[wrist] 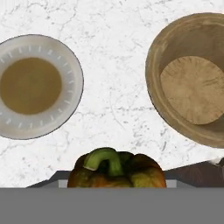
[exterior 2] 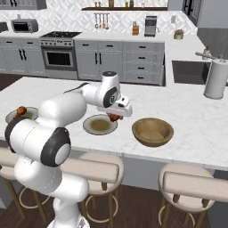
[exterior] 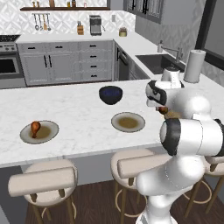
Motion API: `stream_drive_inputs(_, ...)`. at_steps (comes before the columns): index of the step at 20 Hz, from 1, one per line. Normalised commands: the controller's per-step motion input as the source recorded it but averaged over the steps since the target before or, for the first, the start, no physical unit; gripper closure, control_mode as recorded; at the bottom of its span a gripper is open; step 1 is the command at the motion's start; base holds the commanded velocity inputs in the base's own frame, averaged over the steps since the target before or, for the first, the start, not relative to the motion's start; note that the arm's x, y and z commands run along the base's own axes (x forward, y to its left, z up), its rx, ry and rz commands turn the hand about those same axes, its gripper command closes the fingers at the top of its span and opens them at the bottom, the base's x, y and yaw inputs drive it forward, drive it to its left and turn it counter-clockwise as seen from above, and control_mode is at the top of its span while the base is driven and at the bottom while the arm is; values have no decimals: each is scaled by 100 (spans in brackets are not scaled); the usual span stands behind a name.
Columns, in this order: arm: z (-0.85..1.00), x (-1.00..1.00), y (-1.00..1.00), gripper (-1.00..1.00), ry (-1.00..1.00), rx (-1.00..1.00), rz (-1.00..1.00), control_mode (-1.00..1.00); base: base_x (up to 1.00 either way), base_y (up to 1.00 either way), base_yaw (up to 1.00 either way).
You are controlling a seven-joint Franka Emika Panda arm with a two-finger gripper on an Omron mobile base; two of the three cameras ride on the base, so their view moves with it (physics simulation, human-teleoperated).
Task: Pick the chicken drumstick and bell pepper from their plates and place them in the bowl. Then put the bowl in the fridge.
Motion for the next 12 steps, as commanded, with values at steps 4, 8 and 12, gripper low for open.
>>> stream_drive_inputs(4, -9, 24, -100, 100, 17, 11, -9, -100, 0, 0, 0)
stream_drive_inputs(8, -13, 58, -99, 100, 12, 11, 1, -100, 0, 0, 0)
stream_drive_inputs(12, -19, 37, -87, 100, 0, 5, 10, -100, 0, 0, 0)
